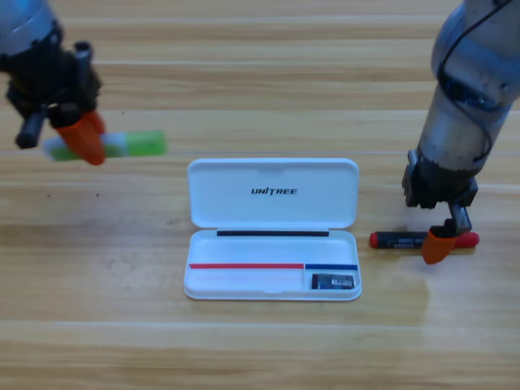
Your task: Clean up eraser and pencils
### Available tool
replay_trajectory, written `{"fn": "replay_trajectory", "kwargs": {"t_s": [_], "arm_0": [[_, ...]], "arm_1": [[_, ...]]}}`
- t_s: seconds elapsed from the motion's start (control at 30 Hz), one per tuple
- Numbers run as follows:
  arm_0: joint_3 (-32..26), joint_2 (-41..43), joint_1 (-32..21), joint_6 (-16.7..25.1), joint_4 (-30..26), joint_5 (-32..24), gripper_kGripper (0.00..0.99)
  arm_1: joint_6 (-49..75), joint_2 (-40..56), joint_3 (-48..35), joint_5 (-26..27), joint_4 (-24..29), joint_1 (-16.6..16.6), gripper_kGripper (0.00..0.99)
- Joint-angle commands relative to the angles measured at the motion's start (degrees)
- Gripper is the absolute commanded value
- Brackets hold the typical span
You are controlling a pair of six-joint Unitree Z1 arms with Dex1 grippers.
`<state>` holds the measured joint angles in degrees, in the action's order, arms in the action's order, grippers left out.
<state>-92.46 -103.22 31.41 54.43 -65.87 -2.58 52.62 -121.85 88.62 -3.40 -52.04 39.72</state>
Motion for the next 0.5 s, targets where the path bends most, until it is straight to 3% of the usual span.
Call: {"fn": "replay_trajectory", "kwargs": {"t_s": [0.03, 0.23, 0.3, 0.37, 0.5], "arm_0": [[-1.67, -3.65, 7.43, -4.42, -1.19, -0.5, 0.0], [-5.18, -9.01, 10.07, -7.15, -2.15, -2.34, 0.0], [-6.24, -10.51, 10.77, -7.76, -2.33, -3.4, 0.0], [-7.2, -12.35, 11.65, -8.38, -2.42, -4.19, 0.0], [-8.44, -16.04, 12.97, -8.99, -2.42, -5.42, 0.0]], "arm_1": [[1.43, -6.65, 1.11, 0.14, 0.8, -2.37, 0.868], [2.13, -8.5, 1.2, 0.5, 0.8, -2.89, 0.796], [2.4, -8.76, 1.2, 1.02, 0.8, -2.98, 0.683], [2.57, -9.02, 1.11, 1.64, 0.8, -2.98, 0.525], [2.57, -9.11, 1.03, 2.87, 0.72, -2.98, 0.023]]}}
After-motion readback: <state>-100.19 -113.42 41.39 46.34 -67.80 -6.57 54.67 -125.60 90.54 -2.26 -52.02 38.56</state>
